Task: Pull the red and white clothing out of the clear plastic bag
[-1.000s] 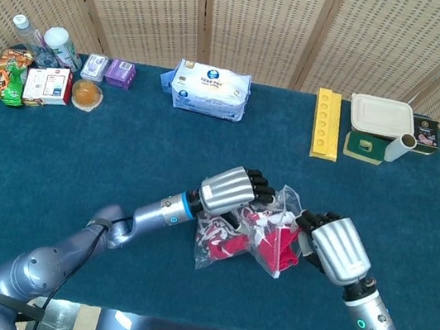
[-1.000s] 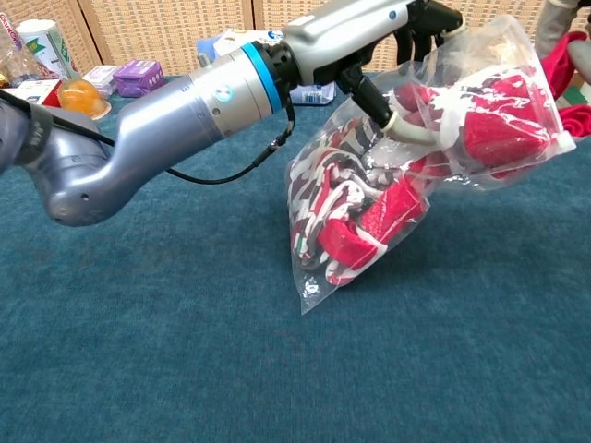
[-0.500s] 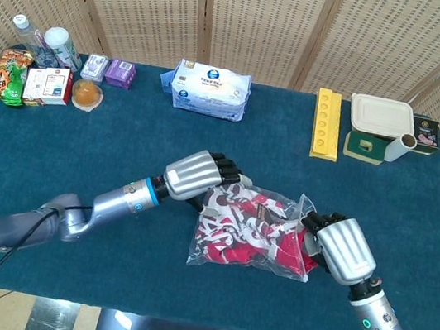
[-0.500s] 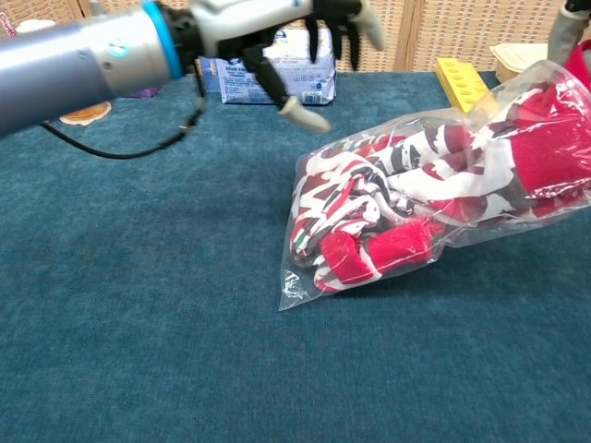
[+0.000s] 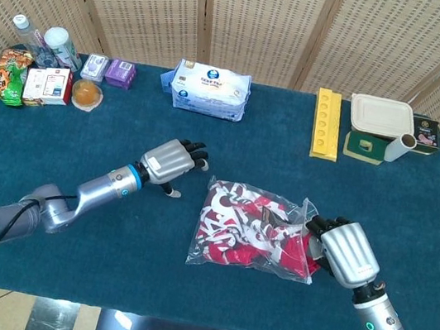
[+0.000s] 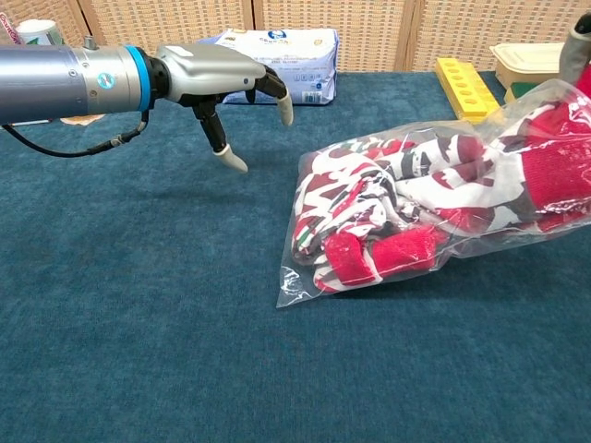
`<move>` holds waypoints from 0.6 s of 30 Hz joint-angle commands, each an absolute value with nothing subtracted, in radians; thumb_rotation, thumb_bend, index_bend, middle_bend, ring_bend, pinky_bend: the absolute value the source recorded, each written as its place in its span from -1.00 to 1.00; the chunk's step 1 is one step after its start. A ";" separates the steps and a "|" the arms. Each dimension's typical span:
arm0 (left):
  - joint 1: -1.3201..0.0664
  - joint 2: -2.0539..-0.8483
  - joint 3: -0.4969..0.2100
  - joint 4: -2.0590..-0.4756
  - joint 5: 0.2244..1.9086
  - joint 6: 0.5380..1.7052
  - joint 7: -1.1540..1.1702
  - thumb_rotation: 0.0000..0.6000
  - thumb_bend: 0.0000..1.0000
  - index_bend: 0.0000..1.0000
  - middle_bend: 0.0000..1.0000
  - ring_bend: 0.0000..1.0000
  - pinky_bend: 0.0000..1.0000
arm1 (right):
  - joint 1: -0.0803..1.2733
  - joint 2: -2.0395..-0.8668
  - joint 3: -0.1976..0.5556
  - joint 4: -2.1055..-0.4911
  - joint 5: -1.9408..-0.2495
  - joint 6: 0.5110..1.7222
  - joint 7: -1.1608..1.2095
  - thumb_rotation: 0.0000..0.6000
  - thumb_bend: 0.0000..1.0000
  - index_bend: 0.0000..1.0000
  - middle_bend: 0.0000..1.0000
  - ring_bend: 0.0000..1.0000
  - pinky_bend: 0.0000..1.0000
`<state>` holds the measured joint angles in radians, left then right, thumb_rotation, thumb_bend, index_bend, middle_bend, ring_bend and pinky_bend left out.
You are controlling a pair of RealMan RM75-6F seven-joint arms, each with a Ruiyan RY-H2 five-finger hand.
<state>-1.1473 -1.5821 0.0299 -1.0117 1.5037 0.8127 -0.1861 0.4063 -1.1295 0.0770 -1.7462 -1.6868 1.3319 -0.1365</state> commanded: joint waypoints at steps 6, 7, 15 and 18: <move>-1.183 -1.722 -0.032 -0.853 1.461 0.721 -0.185 1.00 -0.71 -0.42 -0.61 -0.81 -0.53 | 0.406 -1.126 0.074 -1.743 -1.686 1.327 -0.131 1.00 0.33 0.44 0.05 0.38 0.31; -1.190 -1.735 -0.037 -0.839 1.460 0.711 -0.192 1.00 -0.69 -0.42 -0.61 -0.81 -0.53 | 0.406 -1.126 0.075 -1.743 -1.685 1.327 -0.130 1.00 0.33 0.44 0.05 0.38 0.31; -1.232 -1.824 -0.054 -0.736 1.474 0.651 -0.257 1.00 -0.63 -0.40 -0.61 -0.81 -0.53 | 0.409 -1.124 0.075 -1.735 -1.681 1.322 -0.119 1.00 0.33 0.44 0.05 0.39 0.31; -1.241 -1.847 -0.055 -0.705 1.483 0.645 -0.273 1.00 -0.57 -0.39 -0.61 -0.81 -0.53 | 0.409 -1.123 0.075 -1.731 -1.678 1.319 -0.113 1.00 0.33 0.44 0.06 0.39 0.31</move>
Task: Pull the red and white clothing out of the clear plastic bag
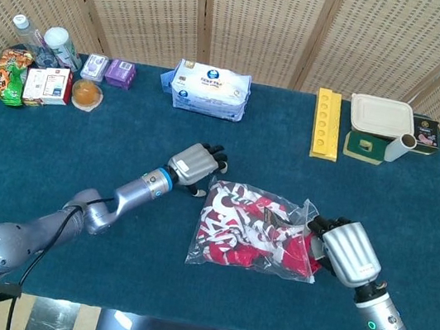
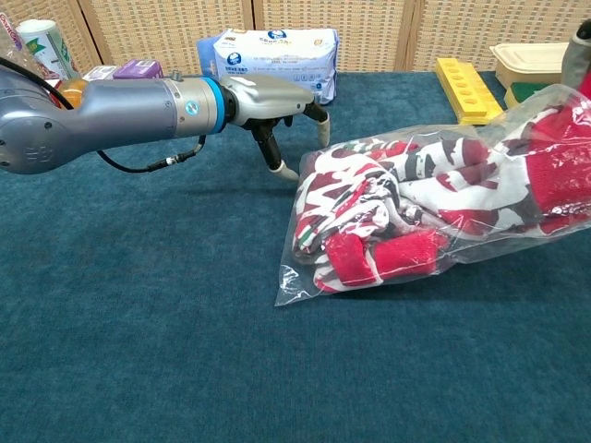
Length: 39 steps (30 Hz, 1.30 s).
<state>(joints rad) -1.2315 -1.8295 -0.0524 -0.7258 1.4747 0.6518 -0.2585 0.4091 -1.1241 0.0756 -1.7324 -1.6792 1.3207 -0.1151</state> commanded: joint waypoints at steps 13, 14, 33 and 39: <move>-1.260 -1.919 -0.047 -0.612 1.517 0.642 -0.344 1.00 -0.26 -0.02 -0.61 -0.81 -0.53 | 0.408 -1.121 0.074 -1.723 -1.669 1.314 -0.099 1.00 0.33 0.45 0.06 0.40 0.33; -1.260 -1.928 -0.044 -0.599 1.522 0.650 -0.353 1.00 -0.23 0.02 -0.61 -0.81 -0.52 | 0.408 -1.120 0.072 -1.723 -1.668 1.312 -0.098 1.00 0.33 0.45 0.06 0.40 0.33; -1.218 -1.940 -0.010 -0.546 1.571 0.742 -0.456 1.00 0.10 0.30 -0.60 -0.81 -0.43 | 0.401 -1.114 0.067 -1.737 -1.661 1.311 -0.097 1.00 0.33 0.46 0.08 0.42 0.34; -1.175 -1.883 0.017 -0.587 1.586 0.778 -0.465 1.00 0.13 0.31 -0.59 -0.81 -0.43 | 0.396 -1.109 0.064 -1.745 -1.663 1.315 -0.101 1.00 0.33 0.46 0.08 0.42 0.34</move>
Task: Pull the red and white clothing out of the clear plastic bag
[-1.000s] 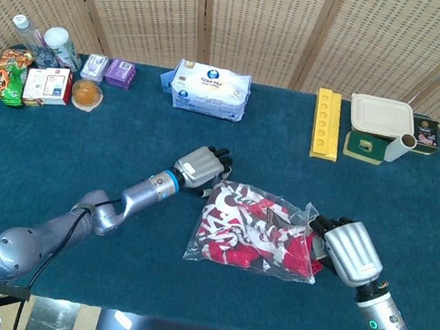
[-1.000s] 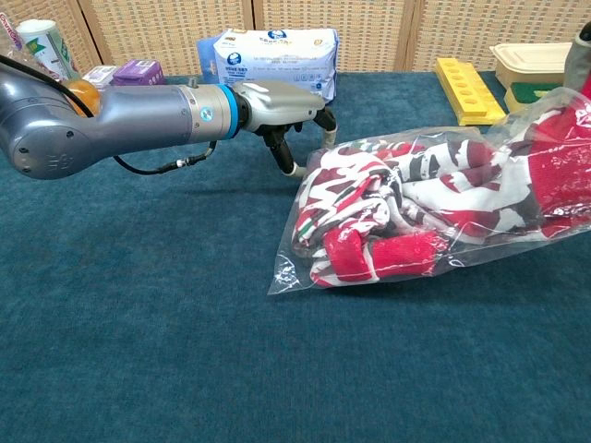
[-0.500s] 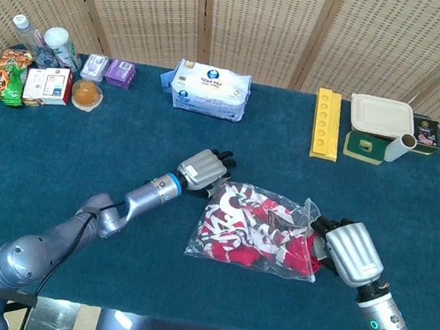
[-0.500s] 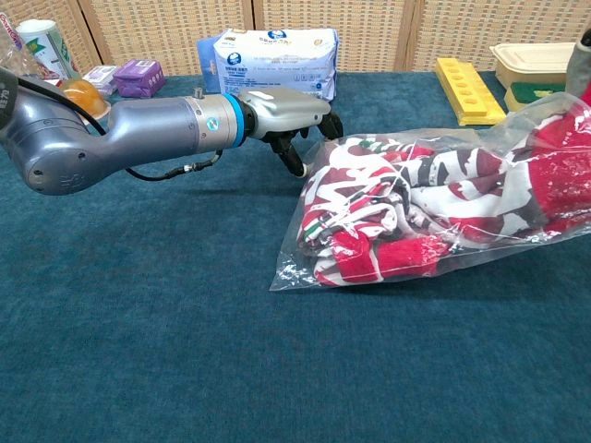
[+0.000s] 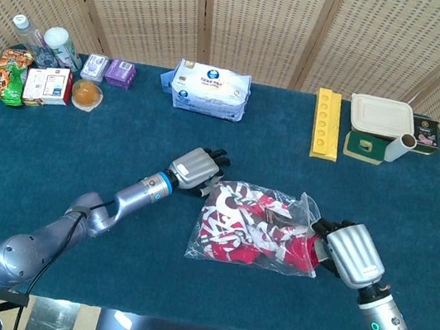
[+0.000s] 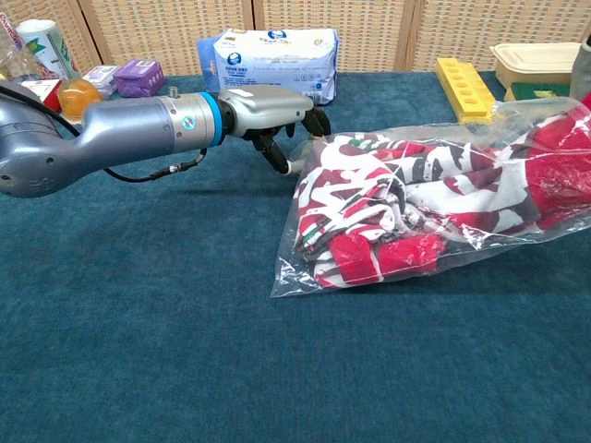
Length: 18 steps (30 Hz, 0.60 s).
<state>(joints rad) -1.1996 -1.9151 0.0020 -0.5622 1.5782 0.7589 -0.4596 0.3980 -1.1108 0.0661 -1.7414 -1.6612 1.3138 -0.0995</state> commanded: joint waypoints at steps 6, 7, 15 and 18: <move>-1.132 -1.804 0.039 -0.665 1.595 0.809 -0.457 1.00 0.13 0.31 -0.59 -0.81 -0.43 | 0.390 -1.106 0.061 -1.750 -1.672 1.325 -0.100 1.00 0.33 0.46 0.09 0.43 0.34; -1.120 -1.786 0.042 -0.684 1.595 0.818 -0.453 1.00 0.13 0.31 -0.59 -0.81 -0.43 | 0.390 -1.105 0.060 -1.753 -1.676 1.327 -0.100 1.00 0.33 0.46 0.09 0.43 0.35; -1.044 -1.667 0.068 -0.815 1.594 0.871 -0.419 1.00 0.12 0.31 -0.59 -0.81 -0.43 | 0.392 -1.114 0.052 -1.769 -1.699 1.322 -0.115 1.00 0.33 0.47 0.10 0.45 0.35; -1.007 -1.621 0.078 -0.866 1.592 0.898 -0.403 1.00 0.12 0.31 -0.59 -0.81 -0.43 | 0.394 -1.116 0.053 -1.775 -1.702 1.320 -0.125 1.00 0.33 0.47 0.11 0.45 0.35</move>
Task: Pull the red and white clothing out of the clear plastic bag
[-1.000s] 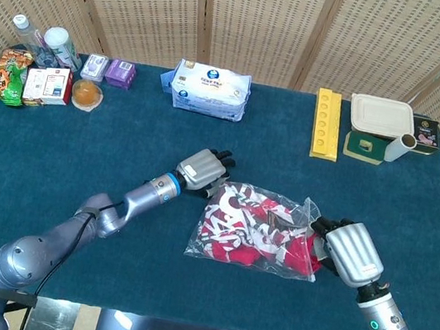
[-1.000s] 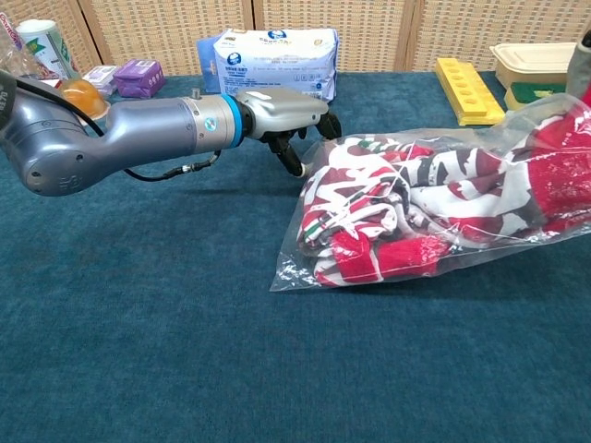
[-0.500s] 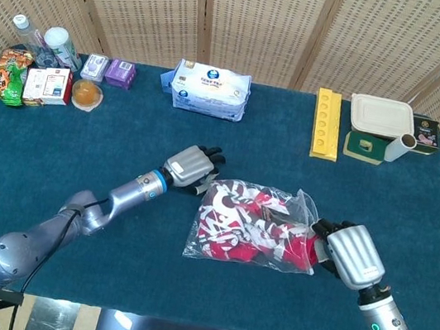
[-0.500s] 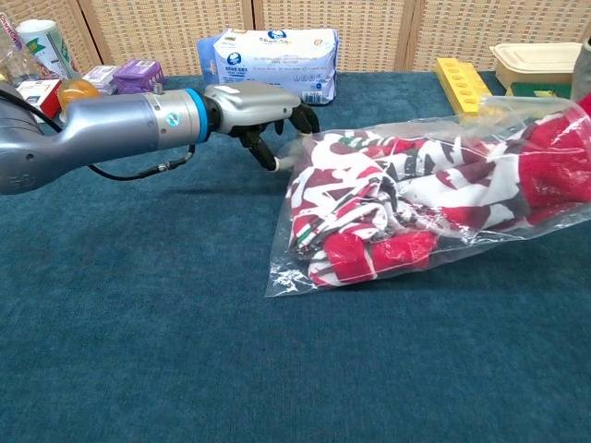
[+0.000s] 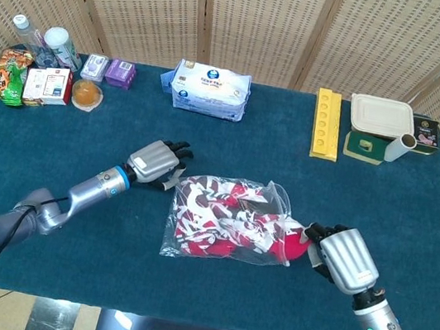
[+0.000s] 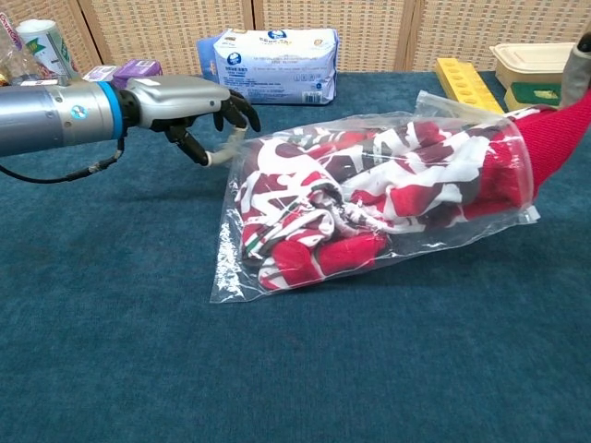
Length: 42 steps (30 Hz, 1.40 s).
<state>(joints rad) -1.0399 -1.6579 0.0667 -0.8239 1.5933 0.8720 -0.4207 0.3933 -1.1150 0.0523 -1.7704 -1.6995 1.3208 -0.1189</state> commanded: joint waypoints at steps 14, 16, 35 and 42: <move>-0.912 -1.542 0.081 -0.936 1.567 0.932 -0.398 1.00 0.12 0.38 -0.55 -0.79 -0.40 | 0.388 -1.114 0.057 -1.789 -1.694 1.325 -0.145 1.00 0.33 0.48 0.12 0.47 0.36; -0.902 -1.534 0.078 -0.936 1.565 0.936 -0.401 1.00 0.12 0.38 -0.55 -0.79 -0.40 | 0.387 -1.112 0.058 -1.789 -1.692 1.326 -0.147 1.00 0.33 0.48 0.12 0.47 0.36; -0.808 -1.444 0.067 -0.980 1.543 0.976 -0.432 1.00 0.13 0.38 -0.54 -0.78 -0.37 | 0.366 -1.091 0.082 -1.789 -1.669 1.367 -0.141 1.00 0.33 0.48 0.13 0.47 0.36; -0.766 -1.396 0.060 -1.004 1.529 0.997 -0.425 1.00 0.13 0.38 -0.54 -0.78 -0.37 | 0.358 -1.073 0.101 -1.782 -1.645 1.382 -0.131 1.00 0.33 0.48 0.13 0.48 0.36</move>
